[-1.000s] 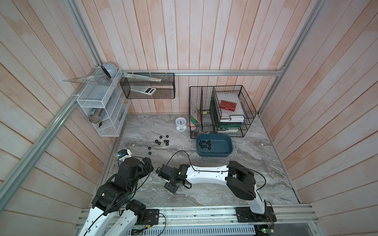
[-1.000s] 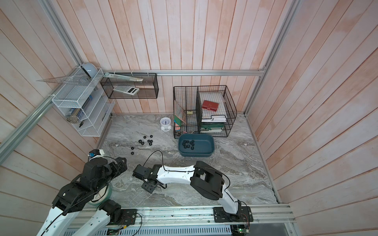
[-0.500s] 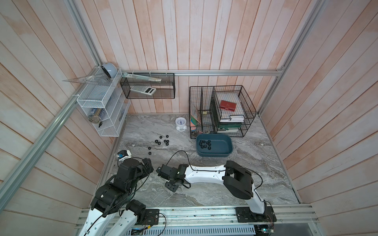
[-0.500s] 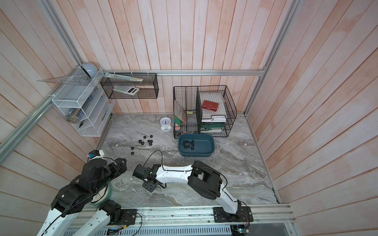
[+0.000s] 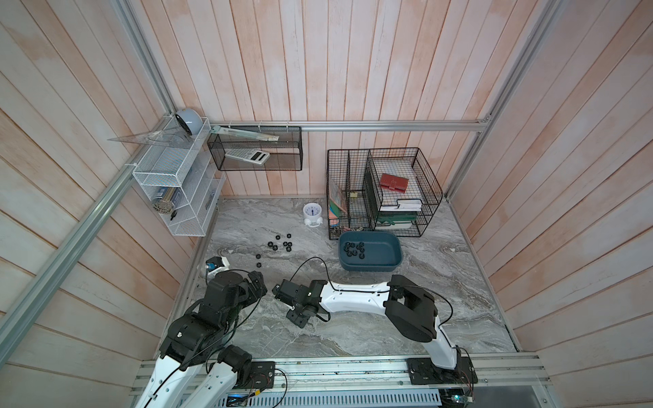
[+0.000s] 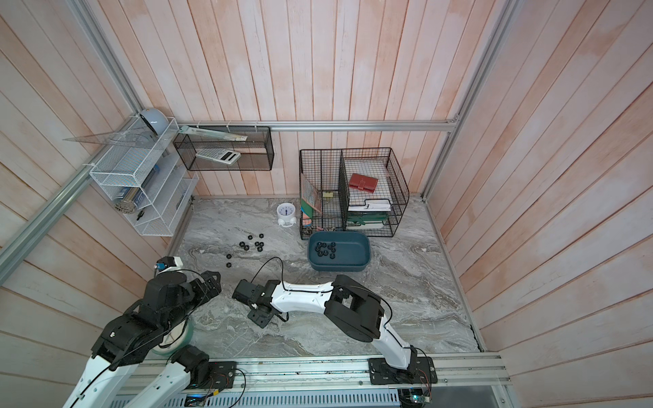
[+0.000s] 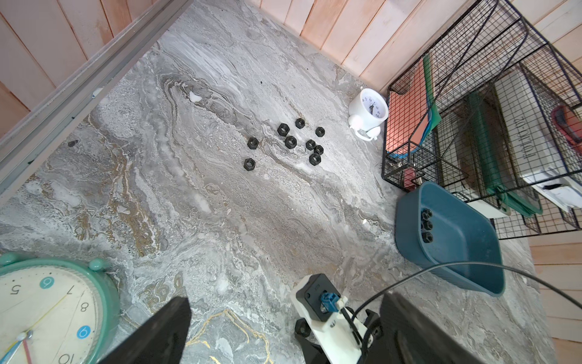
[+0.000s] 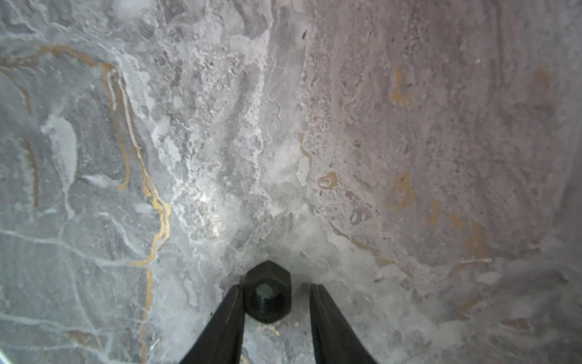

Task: Put the nuts on the desktop into the storage box
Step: Pick up the nut from the center of the board.

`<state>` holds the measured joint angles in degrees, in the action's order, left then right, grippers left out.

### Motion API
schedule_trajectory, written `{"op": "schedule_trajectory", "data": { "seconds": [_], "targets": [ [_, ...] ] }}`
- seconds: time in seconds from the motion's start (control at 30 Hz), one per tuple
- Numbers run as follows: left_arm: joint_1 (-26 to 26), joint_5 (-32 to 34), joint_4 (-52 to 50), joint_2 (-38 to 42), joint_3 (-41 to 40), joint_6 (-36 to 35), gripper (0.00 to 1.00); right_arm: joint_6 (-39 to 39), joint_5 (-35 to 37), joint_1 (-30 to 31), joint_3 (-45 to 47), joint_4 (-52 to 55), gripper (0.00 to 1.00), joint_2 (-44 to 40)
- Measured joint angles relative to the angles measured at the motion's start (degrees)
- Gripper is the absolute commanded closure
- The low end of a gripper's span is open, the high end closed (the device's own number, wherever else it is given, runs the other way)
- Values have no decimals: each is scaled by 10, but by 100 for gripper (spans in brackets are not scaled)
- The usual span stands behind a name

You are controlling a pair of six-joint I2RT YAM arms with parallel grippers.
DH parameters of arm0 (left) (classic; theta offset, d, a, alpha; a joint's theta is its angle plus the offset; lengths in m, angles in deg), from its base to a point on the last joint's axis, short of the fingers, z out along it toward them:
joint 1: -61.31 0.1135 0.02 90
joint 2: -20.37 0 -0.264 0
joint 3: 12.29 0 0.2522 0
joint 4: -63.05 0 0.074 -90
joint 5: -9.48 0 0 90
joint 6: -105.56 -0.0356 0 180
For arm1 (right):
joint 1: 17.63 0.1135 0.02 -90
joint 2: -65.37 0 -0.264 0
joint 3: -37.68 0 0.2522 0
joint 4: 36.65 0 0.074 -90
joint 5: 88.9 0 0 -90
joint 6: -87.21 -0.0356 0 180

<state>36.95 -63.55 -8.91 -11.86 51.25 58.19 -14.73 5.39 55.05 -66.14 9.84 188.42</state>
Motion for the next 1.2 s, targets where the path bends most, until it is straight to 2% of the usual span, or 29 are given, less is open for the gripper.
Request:
{"op": "schedule_trajectory", "data": {
  "seconds": [0.23, 0.3, 0.4, 0.77, 0.97, 1.2],
  "targets": [
    [0, 0, 1, 0, 0, -2, 0, 0, -8, -5, -12, 2, 60, 8],
    [0, 0, 1, 0, 0, -2, 0, 0, -8, -5, -13, 2, 63, 9],
    [0, 0, 1, 0, 0, -3, 0, 0, -11, -5, -15, 1, 73, 10],
    [0, -2, 4, -4, 0, -7, 0, -12, -12, -12, -11, -7, 77, 8],
    [0, -16, 29, -40, 0, -11, 0, -30, 0, -56, 38, -14, 77, -38],
    [0, -61, 97, -119, 3, -13, 0, -46, 25, -119, 93, -16, 77, -146]
  ]
}}
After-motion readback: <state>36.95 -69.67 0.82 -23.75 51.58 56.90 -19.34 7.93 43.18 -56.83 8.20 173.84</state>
